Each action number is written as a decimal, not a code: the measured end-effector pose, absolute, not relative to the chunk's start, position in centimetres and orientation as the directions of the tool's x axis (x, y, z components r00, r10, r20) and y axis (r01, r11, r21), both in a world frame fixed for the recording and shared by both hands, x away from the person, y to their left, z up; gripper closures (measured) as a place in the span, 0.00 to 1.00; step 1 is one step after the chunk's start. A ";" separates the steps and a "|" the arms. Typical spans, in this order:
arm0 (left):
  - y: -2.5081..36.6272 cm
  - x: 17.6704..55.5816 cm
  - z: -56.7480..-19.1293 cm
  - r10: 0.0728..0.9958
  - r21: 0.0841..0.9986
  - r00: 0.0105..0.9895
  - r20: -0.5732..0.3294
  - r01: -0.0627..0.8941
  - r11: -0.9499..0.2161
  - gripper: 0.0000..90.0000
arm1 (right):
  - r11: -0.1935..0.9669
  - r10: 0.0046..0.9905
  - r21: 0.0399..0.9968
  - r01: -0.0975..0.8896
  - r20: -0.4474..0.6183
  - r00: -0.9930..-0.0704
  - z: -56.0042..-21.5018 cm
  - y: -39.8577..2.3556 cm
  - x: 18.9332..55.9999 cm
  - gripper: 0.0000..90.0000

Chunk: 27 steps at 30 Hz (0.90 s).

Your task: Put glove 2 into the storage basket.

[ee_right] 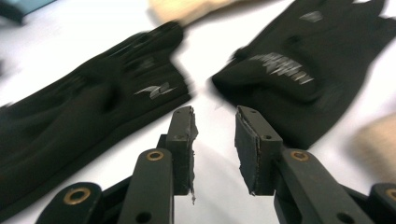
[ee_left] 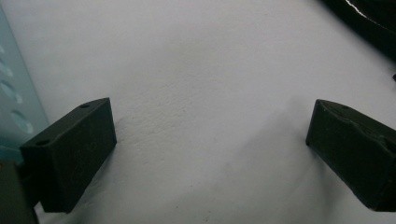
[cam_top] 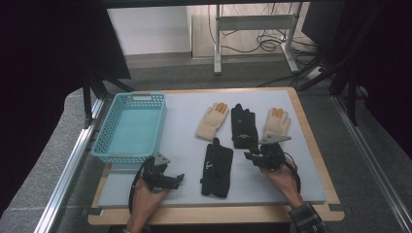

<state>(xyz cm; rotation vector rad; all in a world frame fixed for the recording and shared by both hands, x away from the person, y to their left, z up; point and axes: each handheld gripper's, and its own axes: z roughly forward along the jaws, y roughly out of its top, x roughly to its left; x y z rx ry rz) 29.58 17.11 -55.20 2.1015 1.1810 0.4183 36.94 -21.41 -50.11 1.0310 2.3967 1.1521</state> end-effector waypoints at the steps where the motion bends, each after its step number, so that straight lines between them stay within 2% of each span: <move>1: 17.1 29.6 -55.2 0.843 0.696 0.536 -0.049 0.623 -0.356 0.02 | 0.421 0.716 0.768 0.483 0.045 -0.697 -50.1 -21.5 37.4 0.74; 9: 17.1 29.6 -55.2 0.843 0.696 0.536 -0.049 0.624 -0.356 0.02 | 0.416 0.741 0.773 0.478 0.017 -0.671 -49.7 -21.7 41.8 0.76; 12: 17.1 29.6 -55.2 0.842 0.696 0.536 -0.050 0.623 -0.356 0.02 | 0.414 0.751 0.774 0.479 0.007 -0.660 -49.5 -21.4 43.8 0.74; 14: 17.1 29.6 -55.2 0.842 0.696 0.537 -0.050 0.623 -0.356 0.02 | 0.430 0.755 0.765 0.479 -0.014 -0.655 -49.6 -20.7 45.5 0.66; 15: 17.1 29.6 -55.2 0.842 0.696 0.536 -0.050 0.624 -0.356 0.02 | 0.430 0.755 0.765 0.479 -0.014 -0.655 -49.6 -20.7 45.5 0.66; 16: 17.1 29.6 -55.2 0.842 0.696 0.537 -0.050 0.624 -0.356 0.02 | 0.443 0.755 0.754 0.485 -0.022 -0.655 -49.9 -20.2 46.6 0.57; 18: 17.1 29.6 -55.2 0.842 0.696 0.537 -0.050 0.624 -0.355 0.02 | 0.461 0.751 0.744 0.483 -0.038 -0.659 -50.4 -19.8 47.5 0.50; 19: 17.1 29.6 -55.2 0.842 0.696 0.537 -0.050 0.624 -0.355 0.02 | 0.461 0.751 0.744 0.483 -0.038 -0.659 -50.4 -19.8 47.5 0.50; 20: 17.1 29.6 -55.2 0.842 0.696 0.537 -0.051 0.623 -0.355 0.02 | 0.479 0.750 0.732 0.484 -0.055 -0.659 -50.9 -19.5 48.2 0.40; 21: 17.1 29.6 -55.2 0.842 0.696 0.537 -0.051 0.624 -0.355 0.02 | 0.485 0.749 0.726 0.488 -0.057 -0.660 -51.1 -19.4 48.6 0.37; 25: 17.1 29.6 -55.2 0.842 0.697 0.537 -0.051 0.623 -0.355 0.02 | 0.509 0.747 0.691 0.513 -0.060 -0.662 -52.0 -19.5 49.3 0.36; 27: 17.1 29.6 -55.2 0.842 0.697 0.536 -0.050 0.623 -0.355 0.02 | 0.498 0.764 0.687 0.530 -0.058 -0.642 -52.1 -19.3 49.2 0.43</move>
